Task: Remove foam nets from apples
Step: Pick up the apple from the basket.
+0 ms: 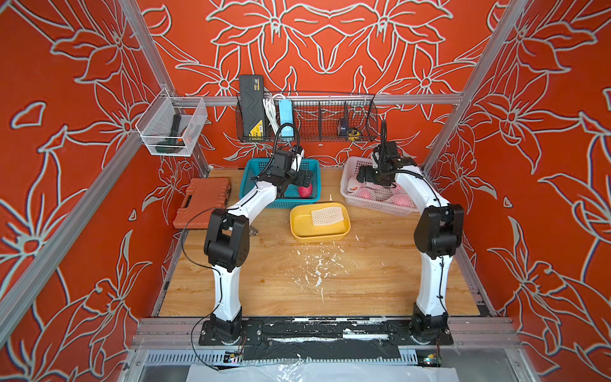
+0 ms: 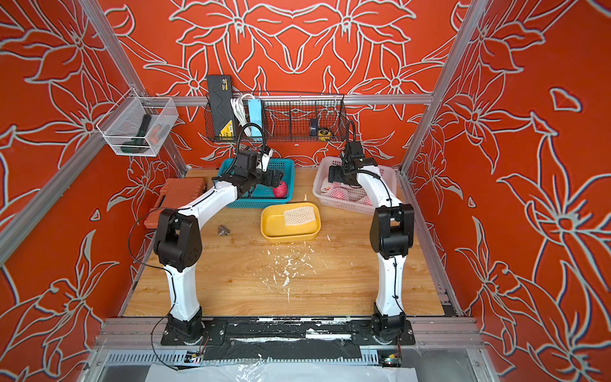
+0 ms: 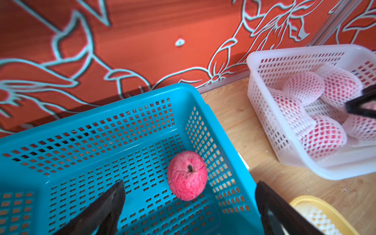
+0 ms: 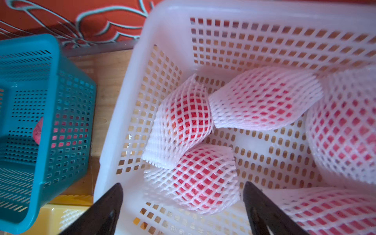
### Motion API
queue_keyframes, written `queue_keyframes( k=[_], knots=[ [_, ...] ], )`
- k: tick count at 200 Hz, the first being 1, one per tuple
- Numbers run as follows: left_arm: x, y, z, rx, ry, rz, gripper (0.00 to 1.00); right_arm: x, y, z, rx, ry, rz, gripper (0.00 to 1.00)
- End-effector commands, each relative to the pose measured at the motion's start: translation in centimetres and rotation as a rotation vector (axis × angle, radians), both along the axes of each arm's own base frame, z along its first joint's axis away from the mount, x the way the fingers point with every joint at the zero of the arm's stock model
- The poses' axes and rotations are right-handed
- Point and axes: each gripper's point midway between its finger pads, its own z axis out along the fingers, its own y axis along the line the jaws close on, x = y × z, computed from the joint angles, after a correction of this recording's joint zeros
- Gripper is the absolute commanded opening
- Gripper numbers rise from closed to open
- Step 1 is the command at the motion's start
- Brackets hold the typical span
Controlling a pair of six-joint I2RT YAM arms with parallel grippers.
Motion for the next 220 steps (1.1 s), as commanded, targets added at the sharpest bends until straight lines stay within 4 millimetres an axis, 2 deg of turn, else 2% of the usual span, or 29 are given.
queue_keyframes(
  k=[1,17,49,102,124,173,220],
  knots=[
    [-1.1,-0.1,0.6,-0.038,-0.002,-0.010,0.98,0.0,-0.1,-1.0,0.032,0.081,-0.081,0.94],
    [-1.7,0.0,0.6,-0.049,0.000,-0.013,0.99,0.5,0.3,-2.1,0.034,0.106,-0.092,0.98],
    [-2.5,0.1,0.4,-0.053,0.007,-0.019,0.98,1.8,1.0,-3.4,0.034,0.106,-0.106,0.98],
    [-3.5,0.3,-0.6,-0.043,0.031,-0.023,0.98,2.7,2.1,-5.7,0.037,0.173,-0.137,0.98],
    [-3.6,0.4,-0.8,-0.040,0.034,-0.023,0.98,2.8,1.9,-7.2,0.035,0.213,-0.168,0.98],
    [-3.6,0.2,-1.4,-0.049,0.047,-0.028,0.98,3.6,2.4,-8.3,0.080,0.211,-0.202,0.98],
    [-3.5,0.1,-2.0,-0.050,0.060,-0.031,0.98,3.6,2.5,-10.5,0.103,0.255,-0.216,0.98]
  ],
)
